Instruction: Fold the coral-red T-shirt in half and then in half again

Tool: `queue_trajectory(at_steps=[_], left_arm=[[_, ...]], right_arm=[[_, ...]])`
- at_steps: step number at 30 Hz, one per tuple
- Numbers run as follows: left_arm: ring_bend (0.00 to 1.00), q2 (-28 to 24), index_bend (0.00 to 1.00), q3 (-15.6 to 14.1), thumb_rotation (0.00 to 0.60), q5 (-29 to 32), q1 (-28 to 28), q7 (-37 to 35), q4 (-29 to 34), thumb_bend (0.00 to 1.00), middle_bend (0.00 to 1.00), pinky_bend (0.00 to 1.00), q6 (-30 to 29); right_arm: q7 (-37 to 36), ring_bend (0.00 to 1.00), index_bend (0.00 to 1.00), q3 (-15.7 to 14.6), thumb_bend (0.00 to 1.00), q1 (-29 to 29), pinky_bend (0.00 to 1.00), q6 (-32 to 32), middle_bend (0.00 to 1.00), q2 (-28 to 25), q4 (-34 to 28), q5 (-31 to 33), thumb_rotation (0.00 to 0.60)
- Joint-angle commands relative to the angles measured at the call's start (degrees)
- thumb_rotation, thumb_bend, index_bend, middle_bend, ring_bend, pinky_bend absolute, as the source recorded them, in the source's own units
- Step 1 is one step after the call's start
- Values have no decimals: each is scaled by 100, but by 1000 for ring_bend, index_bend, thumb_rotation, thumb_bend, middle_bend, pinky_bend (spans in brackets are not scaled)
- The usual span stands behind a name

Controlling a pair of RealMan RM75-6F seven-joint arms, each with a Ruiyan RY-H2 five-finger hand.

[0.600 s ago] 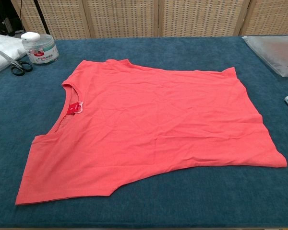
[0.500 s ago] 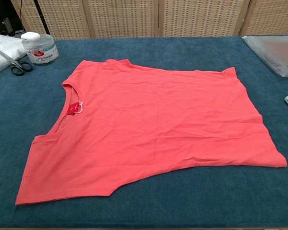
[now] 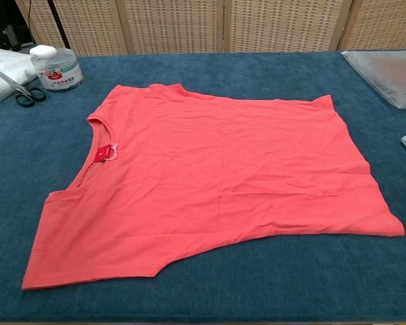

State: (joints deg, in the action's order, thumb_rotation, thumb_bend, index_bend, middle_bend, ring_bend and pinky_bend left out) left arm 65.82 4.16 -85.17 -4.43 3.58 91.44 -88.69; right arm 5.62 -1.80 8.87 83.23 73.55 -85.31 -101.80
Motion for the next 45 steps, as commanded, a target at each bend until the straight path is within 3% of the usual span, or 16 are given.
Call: queue_trajectory(at_steps=[1, 10, 20, 45], left_arm=[[0, 18, 0, -1, 600, 23, -9, 35, 3, 0, 0, 0, 33], [0, 19, 0, 31, 600, 97, -21, 48, 17, 0, 0, 0, 73], [0, 36, 0, 39, 600, 156, -39, 88, 18, 0, 0, 0, 138], [0, 9, 0, 75, 600, 240, -51, 20, 13, 0, 0, 0, 192]], right_arm=[[147, 0, 339, -23, 78, 164, 0, -233, 0, 294, 209, -37, 600], [360, 0, 397, 46, 128, 337, 0, -561, 0, 887, 807, 149, 600], [594, 0, 404, 24, 260, 446, 0, -787, 0, 1143, 942, 296, 600], [881, 0, 404, -154, 260, 553, 0, -973, 0, 1402, 1139, 386, 600]])
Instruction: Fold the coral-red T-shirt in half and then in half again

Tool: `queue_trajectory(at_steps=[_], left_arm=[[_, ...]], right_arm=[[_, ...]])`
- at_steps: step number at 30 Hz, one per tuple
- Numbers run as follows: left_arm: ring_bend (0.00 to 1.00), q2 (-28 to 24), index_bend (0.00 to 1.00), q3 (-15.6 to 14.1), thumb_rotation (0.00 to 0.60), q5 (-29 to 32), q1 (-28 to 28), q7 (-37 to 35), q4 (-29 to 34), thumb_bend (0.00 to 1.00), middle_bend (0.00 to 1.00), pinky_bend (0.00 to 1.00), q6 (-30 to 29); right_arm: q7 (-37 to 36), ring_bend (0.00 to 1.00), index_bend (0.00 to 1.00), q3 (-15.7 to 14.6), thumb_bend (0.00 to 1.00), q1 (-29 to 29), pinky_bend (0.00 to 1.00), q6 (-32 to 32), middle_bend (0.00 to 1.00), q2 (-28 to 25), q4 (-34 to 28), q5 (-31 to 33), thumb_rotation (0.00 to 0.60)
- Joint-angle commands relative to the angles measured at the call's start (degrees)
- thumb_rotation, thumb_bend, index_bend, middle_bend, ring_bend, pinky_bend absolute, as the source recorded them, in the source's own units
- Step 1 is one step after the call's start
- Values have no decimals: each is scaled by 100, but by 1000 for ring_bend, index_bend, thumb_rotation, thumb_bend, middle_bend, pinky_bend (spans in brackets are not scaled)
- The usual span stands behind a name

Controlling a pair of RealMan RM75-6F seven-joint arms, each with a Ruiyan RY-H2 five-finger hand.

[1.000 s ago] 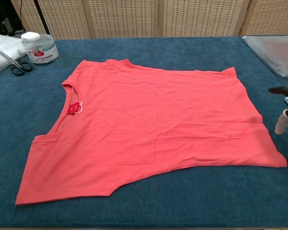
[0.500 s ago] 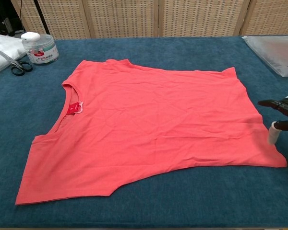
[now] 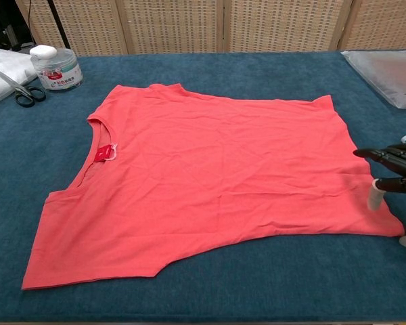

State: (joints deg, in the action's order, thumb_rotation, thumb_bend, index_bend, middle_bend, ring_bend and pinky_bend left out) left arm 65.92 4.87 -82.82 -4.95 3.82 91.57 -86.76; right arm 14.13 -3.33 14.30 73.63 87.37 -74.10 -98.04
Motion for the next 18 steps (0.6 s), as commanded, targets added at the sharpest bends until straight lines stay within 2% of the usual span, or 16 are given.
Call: queue_trajectory(at_steps=[1, 8, 13, 18], left_arm=[[0, -3, 0, 7, 600, 12, 0, -12, 0, 0, 0, 0, 1], [0, -11, 0, 11, 600, 36, -7, -33, 0, 0, 0, 0, 31], [0, -11, 0, 10, 600, 37, -8, -27, 9, 0, 0, 0, 34], [0, -8, 0, 4, 600, 39, -14, -22, 7, 0, 0, 0, 51]], right_arm=[[53, 0, 407, 2, 260, 16, 0, -22, 0, 35, 31, 21, 600], [63, 0, 447, 33, 354, 61, 0, -48, 0, 81, 102, 85, 600], [72, 0, 482, 32, 372, 88, 0, -38, 0, 118, 148, 85, 600], [48, 0, 503, -5, 452, 101, 0, 9, 0, 158, 190, 36, 600]])
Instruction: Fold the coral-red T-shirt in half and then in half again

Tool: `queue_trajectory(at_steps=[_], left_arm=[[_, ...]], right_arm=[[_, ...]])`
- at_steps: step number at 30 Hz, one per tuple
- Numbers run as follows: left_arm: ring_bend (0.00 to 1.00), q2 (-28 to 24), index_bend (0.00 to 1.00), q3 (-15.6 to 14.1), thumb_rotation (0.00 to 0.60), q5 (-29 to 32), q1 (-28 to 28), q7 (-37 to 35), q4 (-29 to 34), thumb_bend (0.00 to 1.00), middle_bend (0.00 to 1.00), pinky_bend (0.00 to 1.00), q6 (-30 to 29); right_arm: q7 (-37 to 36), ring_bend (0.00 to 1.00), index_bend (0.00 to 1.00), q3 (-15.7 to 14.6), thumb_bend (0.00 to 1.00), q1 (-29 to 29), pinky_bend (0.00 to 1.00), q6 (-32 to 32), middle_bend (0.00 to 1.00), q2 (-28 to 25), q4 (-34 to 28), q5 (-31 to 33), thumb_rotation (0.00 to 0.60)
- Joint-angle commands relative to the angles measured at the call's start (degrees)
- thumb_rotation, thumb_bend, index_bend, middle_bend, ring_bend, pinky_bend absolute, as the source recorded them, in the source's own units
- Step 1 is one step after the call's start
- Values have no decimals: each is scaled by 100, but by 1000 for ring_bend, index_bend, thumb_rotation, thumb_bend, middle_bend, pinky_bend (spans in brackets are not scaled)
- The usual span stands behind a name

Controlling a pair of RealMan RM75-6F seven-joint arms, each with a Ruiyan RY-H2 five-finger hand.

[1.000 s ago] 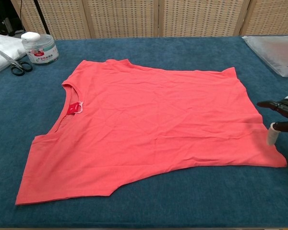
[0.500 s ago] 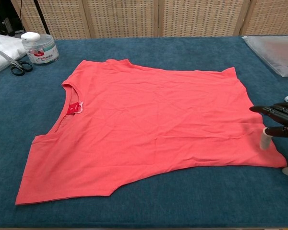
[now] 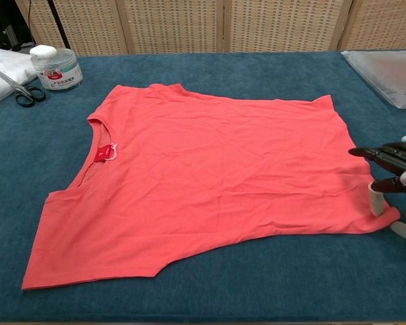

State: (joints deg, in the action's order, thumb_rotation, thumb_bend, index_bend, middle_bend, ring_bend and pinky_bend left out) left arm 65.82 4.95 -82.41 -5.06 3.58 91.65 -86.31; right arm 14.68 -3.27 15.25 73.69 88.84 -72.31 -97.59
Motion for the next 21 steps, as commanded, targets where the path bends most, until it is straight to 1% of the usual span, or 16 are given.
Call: queue_trajectory(at_steps=[1, 6, 11, 13, 17, 19, 21], left_arm=[[0, 4, 0, -5, 600, -6, -3, 5, -1, 0, 0, 0, 5], [0, 6, 0, -19, 600, -31, -5, -1, -3, 0, 0, 0, 6], [0, 10, 1, -136, 600, -354, -31, -165, -24, 0, 0, 0, -29], [0, 53, 33, -256, 600, -697, -56, -248, -95, 0, 0, 0, -96], [0, 221, 170, -531, 600, -1416, -132, -403, -359, 0, 0, 0, -204], [0, 387, 224, -677, 600, -1823, -184, -487, -609, 0, 0, 0, -286], [0, 650, 276, -798, 600, -2249, -249, -582, -1002, 0, 0, 0, -428]], right_arm=[[-7, 0, 505, -15, 455, 11, 0, 4, 0, 24, 25, -13, 600], [-36, 0, 547, -31, 462, 31, 0, 29, 0, 63, 70, -35, 600], [-190, 0, 559, -38, 465, 43, 0, 132, 0, 118, 196, -86, 600], [-217, 0, 559, -45, 466, 47, 0, 154, 0, 131, 234, -97, 600], [-244, 0, 559, -55, 466, 47, 0, 189, 0, 133, 248, -104, 600], [-250, 0, 559, -52, 466, 49, 0, 212, 0, 127, 241, -107, 600], [-253, 0, 559, -51, 466, 53, 0, 215, 0, 118, 224, -98, 600]])
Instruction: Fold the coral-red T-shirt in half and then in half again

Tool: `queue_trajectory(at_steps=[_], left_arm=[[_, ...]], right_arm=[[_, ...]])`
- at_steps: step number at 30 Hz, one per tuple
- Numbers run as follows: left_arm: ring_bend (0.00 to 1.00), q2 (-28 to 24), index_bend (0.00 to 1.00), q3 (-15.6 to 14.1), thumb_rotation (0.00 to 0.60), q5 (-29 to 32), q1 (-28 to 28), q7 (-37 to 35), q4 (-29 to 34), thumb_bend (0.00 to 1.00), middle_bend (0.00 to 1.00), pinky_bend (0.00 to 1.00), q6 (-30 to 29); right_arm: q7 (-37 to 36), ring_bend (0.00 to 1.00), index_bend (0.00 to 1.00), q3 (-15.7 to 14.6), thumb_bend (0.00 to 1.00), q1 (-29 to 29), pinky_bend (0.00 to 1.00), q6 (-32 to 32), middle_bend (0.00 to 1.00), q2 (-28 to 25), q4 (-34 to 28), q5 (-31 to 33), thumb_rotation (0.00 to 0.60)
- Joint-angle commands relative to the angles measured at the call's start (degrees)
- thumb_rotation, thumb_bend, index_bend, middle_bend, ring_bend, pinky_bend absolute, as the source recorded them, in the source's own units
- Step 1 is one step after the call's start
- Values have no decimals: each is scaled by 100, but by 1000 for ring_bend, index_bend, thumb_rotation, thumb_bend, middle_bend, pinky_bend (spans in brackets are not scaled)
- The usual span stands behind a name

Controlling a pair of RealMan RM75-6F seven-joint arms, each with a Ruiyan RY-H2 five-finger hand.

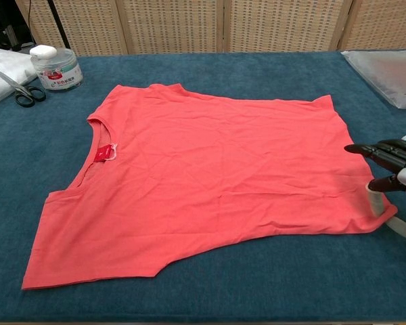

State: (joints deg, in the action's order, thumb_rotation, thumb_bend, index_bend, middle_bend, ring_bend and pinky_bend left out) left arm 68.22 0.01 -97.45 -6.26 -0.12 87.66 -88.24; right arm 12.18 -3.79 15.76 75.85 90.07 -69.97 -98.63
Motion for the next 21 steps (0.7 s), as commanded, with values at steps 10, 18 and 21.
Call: queue_trajectory(at_steps=[10, 18, 21], left_arm=[[0, 1551, 415, -820, 600, -1956, -472, -947, -2284, 0, 0, 0, -574], [0, 2001, 422, -1003, 600, -2036, -574, -1007, -2756, 1, 0, 0, -428], [0, 2143, 430, -1088, 600, -2033, -590, -1072, -2885, 6, 0, 0, -361]], right_arm=[[46, 0, 559, -1, 483, 24, 0, -34, 0, -22, -58, 54, 600], [85, 0, 559, -3, 488, 30, 0, -62, 0, -23, -68, 97, 600], [102, 0, 559, -2, 489, 35, 0, -77, 0, -19, -64, 113, 600]])
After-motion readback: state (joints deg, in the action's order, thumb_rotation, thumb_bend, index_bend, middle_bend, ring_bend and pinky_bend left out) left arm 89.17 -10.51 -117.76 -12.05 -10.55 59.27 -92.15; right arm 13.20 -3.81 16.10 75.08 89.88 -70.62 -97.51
